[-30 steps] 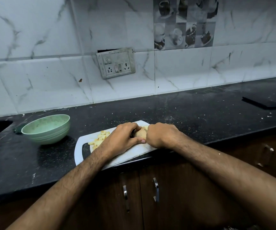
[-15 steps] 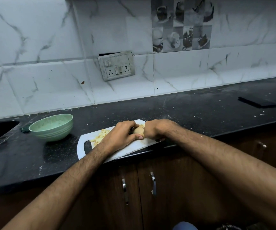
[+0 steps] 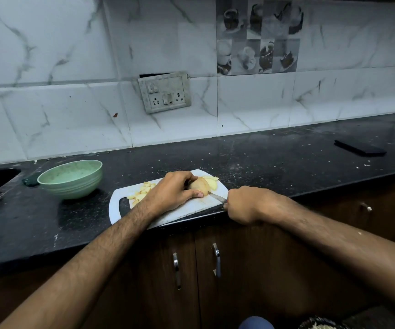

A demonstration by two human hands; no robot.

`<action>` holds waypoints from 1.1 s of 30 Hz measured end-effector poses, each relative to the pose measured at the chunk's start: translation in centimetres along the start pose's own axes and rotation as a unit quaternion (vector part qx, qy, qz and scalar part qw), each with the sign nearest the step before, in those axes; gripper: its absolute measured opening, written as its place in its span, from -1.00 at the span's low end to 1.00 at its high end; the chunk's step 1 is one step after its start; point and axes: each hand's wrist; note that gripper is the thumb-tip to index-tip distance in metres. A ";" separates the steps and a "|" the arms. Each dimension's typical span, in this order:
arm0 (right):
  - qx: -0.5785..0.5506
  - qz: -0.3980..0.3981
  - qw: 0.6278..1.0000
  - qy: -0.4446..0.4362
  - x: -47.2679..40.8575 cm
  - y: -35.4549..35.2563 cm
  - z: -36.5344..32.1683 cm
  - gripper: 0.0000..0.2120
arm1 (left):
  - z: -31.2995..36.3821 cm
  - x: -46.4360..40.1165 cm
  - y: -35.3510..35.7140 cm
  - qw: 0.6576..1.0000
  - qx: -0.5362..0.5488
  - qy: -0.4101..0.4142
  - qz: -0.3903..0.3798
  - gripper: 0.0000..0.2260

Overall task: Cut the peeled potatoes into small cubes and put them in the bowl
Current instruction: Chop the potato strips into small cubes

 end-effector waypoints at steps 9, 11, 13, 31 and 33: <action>0.032 0.002 0.999 0.008 1.1 -1.6 0.9 -0.81 | -0.4 0.3 -0.1 1.000 -0.025 0.007 -0.004 -0.46; 0.014 0.020 1.000 0.015 0.6 -1.8 1.5 -0.81 | -0.4 0.6 0.0 0.999 -0.033 0.017 -0.002 -0.45; -0.019 0.029 0.999 0.016 0.2 -1.9 1.9 -0.74 | -0.6 0.9 0.1 0.999 -0.031 0.029 -0.001 -0.45; -0.048 0.092 0.994 0.027 -1.6 -1.8 -2.3 -0.69 | -0.9 0.6 0.4 0.998 0.057 0.017 0.029 -0.65; -0.042 0.094 0.994 0.024 -1.6 -1.7 -2.4 -0.68 | -1.0 0.5 0.4 0.998 0.055 0.018 0.029 -0.64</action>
Point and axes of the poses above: each hand's wrist, its own x-axis away from the middle knuckle, its own y-axis out of the palm, z = x × y, and after that the axes turned 1 degree about -y, right-handed
